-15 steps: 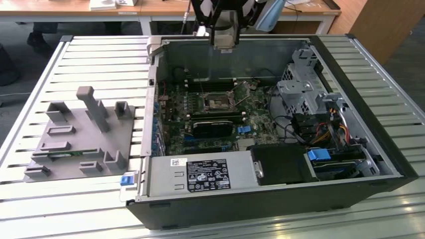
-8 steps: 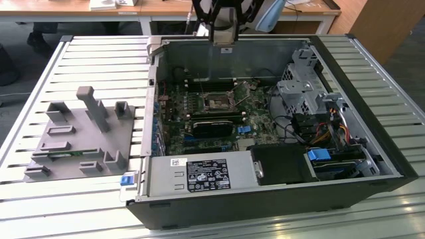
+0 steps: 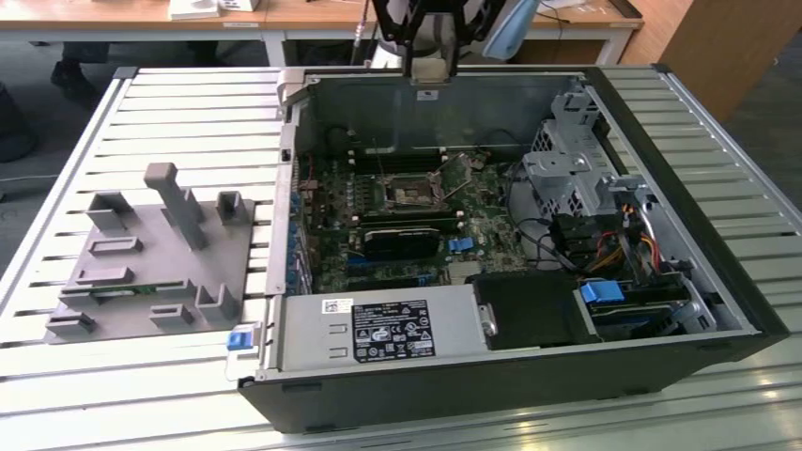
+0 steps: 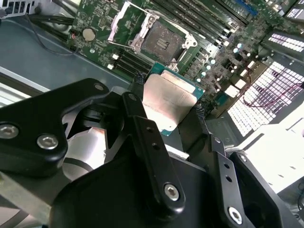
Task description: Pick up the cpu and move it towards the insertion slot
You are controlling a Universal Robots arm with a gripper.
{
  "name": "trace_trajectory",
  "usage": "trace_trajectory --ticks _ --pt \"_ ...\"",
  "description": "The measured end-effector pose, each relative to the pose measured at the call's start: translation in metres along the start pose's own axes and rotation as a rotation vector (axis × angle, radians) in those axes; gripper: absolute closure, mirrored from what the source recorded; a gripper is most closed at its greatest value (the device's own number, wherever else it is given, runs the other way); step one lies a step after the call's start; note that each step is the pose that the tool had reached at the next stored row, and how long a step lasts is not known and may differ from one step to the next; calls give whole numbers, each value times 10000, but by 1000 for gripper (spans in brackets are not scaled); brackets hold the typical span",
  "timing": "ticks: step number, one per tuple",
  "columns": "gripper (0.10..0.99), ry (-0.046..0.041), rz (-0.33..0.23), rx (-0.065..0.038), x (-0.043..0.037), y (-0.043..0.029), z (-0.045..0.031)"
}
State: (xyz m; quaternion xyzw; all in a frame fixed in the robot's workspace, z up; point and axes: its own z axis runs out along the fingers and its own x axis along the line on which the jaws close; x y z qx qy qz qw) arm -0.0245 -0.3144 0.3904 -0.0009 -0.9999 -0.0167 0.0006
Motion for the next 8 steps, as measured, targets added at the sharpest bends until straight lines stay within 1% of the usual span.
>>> trace_trajectory --ticks 3,8 --pt "545 -20 0 -4 -29 0 6" --pt "545 -26 -1 -3 -31 0 7"
